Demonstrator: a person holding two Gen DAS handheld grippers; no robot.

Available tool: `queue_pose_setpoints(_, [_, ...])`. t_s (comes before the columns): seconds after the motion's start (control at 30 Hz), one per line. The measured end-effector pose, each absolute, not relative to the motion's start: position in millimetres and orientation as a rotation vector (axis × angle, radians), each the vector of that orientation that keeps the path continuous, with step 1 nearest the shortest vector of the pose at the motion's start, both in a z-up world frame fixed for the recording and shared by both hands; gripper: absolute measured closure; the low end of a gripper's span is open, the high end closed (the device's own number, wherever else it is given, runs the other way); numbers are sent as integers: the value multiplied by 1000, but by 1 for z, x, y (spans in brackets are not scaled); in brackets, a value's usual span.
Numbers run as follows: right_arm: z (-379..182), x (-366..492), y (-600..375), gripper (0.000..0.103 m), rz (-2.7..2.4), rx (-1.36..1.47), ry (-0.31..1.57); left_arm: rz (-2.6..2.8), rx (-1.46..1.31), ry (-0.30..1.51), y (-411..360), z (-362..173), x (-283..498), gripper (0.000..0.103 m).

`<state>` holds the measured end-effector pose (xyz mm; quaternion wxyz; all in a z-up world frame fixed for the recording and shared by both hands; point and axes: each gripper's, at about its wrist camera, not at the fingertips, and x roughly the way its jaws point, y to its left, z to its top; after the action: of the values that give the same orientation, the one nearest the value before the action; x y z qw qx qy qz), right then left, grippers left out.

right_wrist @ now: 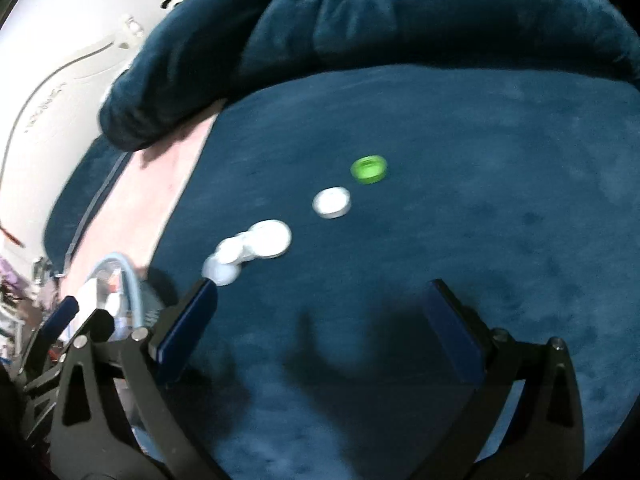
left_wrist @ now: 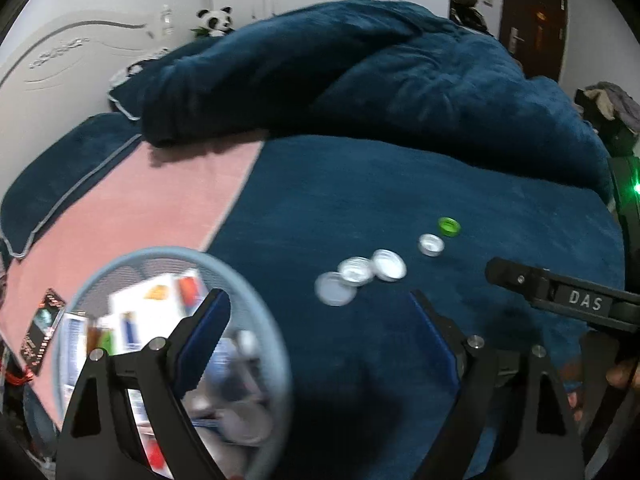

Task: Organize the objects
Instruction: 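Move both tools back to the remaining caps on the blanket, then grasp a white cap with the left tool while the right tool grasps the green cap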

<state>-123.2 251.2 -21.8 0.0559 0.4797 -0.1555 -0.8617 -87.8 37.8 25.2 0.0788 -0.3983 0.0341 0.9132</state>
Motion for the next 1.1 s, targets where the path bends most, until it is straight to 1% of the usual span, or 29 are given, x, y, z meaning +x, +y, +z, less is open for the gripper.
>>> queue_pose_setpoints(0.13, [-35,-121,275,0,-2674,1505,-446,2660,-1215,139,72,8,-87,13])
queue_pose_setpoints(0.27, [-54,-117,300,0,-2703,1587,-486,2555,-1240,178,107,-21,-84,13])
queue_pose_setpoints(0.4, [-69,-113,322,0,-2721,1641,-541,2546,-1233,135,124,-45,-91,13])
queue_pose_setpoints(0.47, [-74,-111,330,0,-2723,1652,-570,2591,-1248,83,126,-57,-109,13])
queue_pose_setpoints(0.53, [-77,-110,332,0,-2720,1659,-579,2623,-1269,81,129,-64,-125,13])
queue_pose_setpoints(0.67, [-84,-110,332,0,-2702,1673,-570,2650,-1283,189,139,-73,-148,13])
queue_pose_setpoints(0.8, [-88,-113,330,0,-2702,1678,-559,2649,-1308,157,135,-80,-155,13])
queue_pose_setpoints(0.97, [-85,-116,333,0,-2744,1642,-575,2618,-1169,127,151,-69,-160,13])
queue_pose_setpoints(1.07, [-85,-115,338,0,-2770,1633,-601,2537,-1144,119,167,-70,-178,13])
queue_pose_setpoints(1.1, [-85,-115,340,0,-2776,1633,-602,2519,-1148,130,172,-73,-186,15])
